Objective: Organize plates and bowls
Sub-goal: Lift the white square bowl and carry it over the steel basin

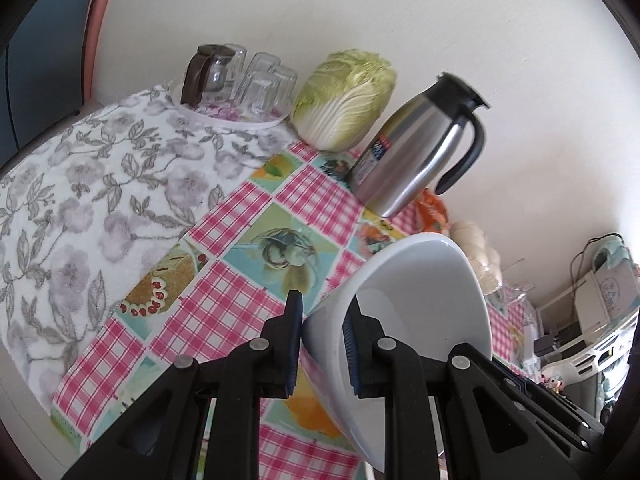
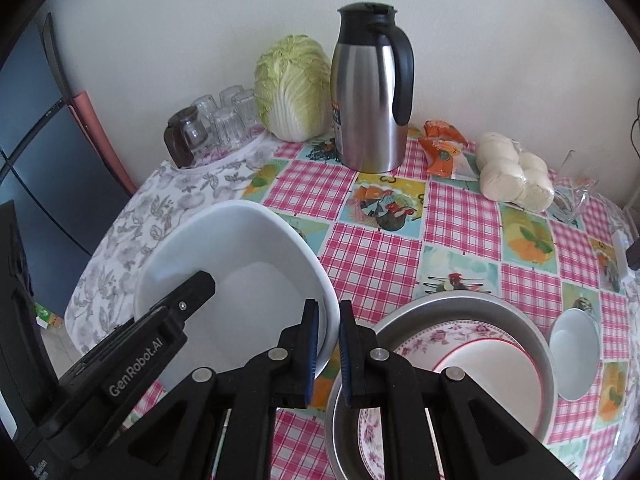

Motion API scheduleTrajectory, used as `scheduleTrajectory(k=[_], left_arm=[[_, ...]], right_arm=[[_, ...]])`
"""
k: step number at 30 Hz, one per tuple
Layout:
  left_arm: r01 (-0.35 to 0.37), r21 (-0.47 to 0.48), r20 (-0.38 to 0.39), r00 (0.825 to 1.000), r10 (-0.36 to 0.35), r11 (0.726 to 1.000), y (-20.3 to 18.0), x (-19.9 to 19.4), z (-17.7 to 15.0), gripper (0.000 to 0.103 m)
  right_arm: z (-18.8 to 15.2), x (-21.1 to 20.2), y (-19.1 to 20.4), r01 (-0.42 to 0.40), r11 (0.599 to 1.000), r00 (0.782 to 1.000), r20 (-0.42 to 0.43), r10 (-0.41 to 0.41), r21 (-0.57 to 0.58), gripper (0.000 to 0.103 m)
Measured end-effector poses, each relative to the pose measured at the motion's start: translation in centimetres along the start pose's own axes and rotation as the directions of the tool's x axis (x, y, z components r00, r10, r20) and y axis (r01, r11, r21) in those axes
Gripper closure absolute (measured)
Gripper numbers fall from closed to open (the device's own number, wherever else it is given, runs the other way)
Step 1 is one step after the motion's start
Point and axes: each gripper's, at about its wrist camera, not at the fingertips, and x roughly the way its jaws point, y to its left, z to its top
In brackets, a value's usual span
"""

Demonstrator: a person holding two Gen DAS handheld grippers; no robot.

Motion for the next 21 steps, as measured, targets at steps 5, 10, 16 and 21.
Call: scheduleTrajectory(k=[5, 10, 16, 21], left_arm=[[0.015, 0.044, 0.01, 1.0, -0.015, 0.999, -1.3, -1.6, -0.5, 0.083], [0.035, 0.074, -0.004, 0.999, -0.034, 0.997, -2.3, -2.6, -1.3, 0.083], [0.023, 0.152, 0.024, 0.999, -0.027, 0.988, -4.0, -4.5, -2.4, 0.083], [0.019, 0.187, 0.029, 0.999, -0.025, 0.982, -5.0, -5.0, -3.1, 0.083]], right_arm=[[-0.8, -2.4, -0.6, -0.01, 1.0, 0.999, 0.036, 0.009, 0.022, 0.093], [-1.9, -4.2, -1.9, -0.031, 0.997, 0.997, 0.071, 0.026, 0.068, 0.093], [-3.6, -5.4, -3.2, -0.038, 0.993, 0.995, 0.098, 0.027, 0.111, 0.093], [-4.8, -5.8, -4.1, -0.047, 0.991, 0.993, 0.11, 0.033, 0.128, 0.092]])
